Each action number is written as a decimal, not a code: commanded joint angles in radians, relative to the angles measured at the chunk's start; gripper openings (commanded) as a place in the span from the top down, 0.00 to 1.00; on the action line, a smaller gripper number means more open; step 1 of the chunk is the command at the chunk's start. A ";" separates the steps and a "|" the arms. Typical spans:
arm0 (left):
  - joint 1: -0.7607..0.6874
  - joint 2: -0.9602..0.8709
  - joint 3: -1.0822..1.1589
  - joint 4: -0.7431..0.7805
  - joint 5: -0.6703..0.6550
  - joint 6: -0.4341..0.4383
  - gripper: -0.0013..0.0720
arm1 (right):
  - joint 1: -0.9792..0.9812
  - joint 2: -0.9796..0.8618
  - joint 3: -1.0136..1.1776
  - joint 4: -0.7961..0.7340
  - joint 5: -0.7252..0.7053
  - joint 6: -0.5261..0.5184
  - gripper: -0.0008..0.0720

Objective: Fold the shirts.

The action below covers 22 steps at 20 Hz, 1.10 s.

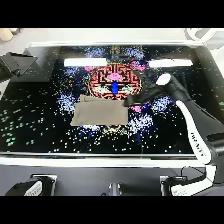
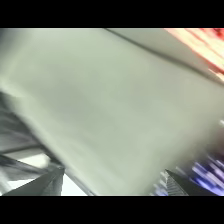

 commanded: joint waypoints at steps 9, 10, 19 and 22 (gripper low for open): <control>0.000 0.001 -0.003 0.036 -0.007 -0.001 0.94 | 0.040 -0.145 -0.018 0.092 -0.097 -0.005 0.12; 0.000 0.001 -0.003 0.036 -0.007 -0.001 0.94 | 0.040 -0.156 -0.018 0.097 -0.098 0.005 0.13; 0.000 0.001 -0.003 0.036 -0.007 0.000 0.94 | -0.045 -0.147 0.037 0.372 0.028 -0.216 0.96; 0.000 0.001 -0.003 0.036 -0.007 0.000 0.94 | -0.228 -0.099 0.088 0.388 0.075 -0.210 0.97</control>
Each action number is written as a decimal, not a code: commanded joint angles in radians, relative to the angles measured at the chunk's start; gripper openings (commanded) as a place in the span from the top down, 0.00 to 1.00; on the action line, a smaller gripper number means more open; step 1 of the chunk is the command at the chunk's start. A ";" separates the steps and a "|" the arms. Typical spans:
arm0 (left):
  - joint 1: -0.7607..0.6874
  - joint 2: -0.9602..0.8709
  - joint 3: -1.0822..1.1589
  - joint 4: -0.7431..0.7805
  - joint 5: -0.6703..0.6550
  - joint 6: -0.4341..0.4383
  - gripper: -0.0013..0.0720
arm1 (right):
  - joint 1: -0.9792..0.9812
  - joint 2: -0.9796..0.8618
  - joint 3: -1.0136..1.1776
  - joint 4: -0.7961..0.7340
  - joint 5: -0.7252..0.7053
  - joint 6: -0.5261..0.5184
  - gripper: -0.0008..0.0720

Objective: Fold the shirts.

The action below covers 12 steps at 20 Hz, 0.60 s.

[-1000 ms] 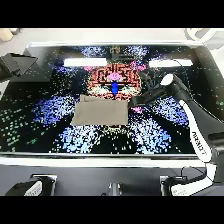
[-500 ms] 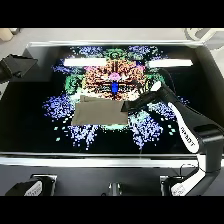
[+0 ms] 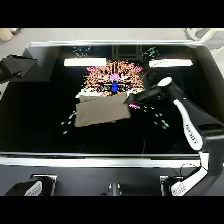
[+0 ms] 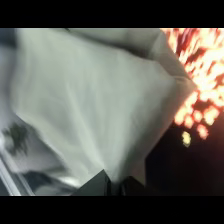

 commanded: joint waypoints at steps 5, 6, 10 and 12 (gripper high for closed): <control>0.000 0.000 0.000 0.000 -0.013 0.000 0.94 | -0.527 0.124 0.039 -0.033 0.132 0.006 0.96; 0.000 0.000 0.000 0.000 -0.019 0.000 0.94 | -0.611 0.143 0.039 -0.066 0.150 0.006 0.96; 0.000 0.000 0.000 0.000 -0.023 0.000 0.94 | -0.907 0.208 0.039 -0.224 0.198 0.032 0.96; 0.000 0.000 0.000 0.000 -0.024 0.000 0.94 | -1.028 0.223 0.039 -0.337 0.257 0.036 0.96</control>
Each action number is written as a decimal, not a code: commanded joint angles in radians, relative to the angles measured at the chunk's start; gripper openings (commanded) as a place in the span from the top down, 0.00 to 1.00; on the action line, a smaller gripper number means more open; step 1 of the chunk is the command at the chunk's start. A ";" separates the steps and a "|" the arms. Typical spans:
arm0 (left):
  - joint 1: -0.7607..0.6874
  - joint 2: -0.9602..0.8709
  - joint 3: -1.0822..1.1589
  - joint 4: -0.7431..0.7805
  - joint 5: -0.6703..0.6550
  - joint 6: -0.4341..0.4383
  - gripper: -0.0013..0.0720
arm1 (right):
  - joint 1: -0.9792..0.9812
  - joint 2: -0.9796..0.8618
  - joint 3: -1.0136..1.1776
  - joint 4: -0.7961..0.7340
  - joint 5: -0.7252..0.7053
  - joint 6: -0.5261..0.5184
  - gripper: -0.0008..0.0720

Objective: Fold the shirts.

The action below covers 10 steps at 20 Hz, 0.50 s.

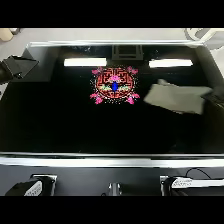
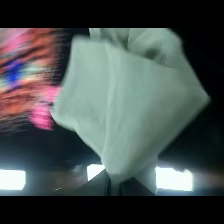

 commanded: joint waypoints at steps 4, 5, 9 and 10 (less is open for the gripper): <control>0.000 0.000 0.000 0.000 -0.009 -0.001 0.94 | -0.265 0.040 -0.036 -0.538 0.164 0.068 0.96; 0.000 0.000 0.000 0.000 -0.015 -0.001 0.94 | -0.265 0.050 -0.072 -0.618 0.154 0.089 0.96; 0.000 0.000 0.000 0.000 -0.040 0.000 0.94 | -0.264 0.126 -0.307 -0.636 0.062 0.167 0.96; 0.000 0.000 0.000 0.000 -0.039 0.000 0.94 | -0.264 0.153 -0.369 -0.636 0.047 0.176 0.96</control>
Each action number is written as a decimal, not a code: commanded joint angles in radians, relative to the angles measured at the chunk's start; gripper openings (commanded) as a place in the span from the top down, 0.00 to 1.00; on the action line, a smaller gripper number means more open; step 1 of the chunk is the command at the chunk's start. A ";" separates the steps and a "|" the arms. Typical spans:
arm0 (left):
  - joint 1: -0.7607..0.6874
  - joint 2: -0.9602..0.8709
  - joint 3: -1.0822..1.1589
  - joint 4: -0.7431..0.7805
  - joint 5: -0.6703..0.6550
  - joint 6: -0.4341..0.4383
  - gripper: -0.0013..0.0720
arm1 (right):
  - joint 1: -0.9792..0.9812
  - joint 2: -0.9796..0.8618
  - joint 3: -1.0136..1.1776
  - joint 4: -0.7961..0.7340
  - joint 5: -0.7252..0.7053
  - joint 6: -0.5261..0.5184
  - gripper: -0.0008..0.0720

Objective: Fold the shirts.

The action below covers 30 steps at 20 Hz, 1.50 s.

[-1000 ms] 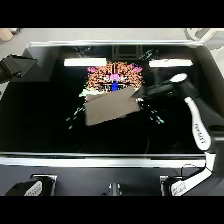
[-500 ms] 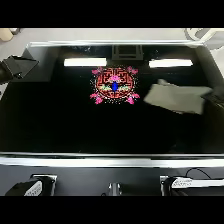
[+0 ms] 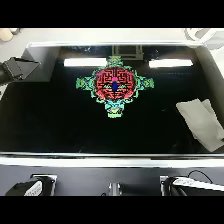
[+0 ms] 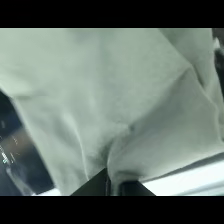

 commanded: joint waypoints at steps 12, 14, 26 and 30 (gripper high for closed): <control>0.000 -0.003 0.000 0.000 -0.010 0.000 0.94 | -0.013 0.200 -0.402 -0.178 -0.156 0.135 0.96; 0.000 -0.003 0.000 0.000 -0.010 0.000 0.94 | -0.013 0.200 -0.401 -0.191 -0.157 0.135 0.96; -0.105 -0.104 0.111 0.346 0.047 -0.053 0.94 | 0.133 0.200 0.365 -0.189 -0.120 -0.082 0.15; -0.380 -0.320 0.380 1.226 -0.061 -0.371 0.94 | 0.551 0.197 0.488 -0.188 -0.201 -0.089 0.15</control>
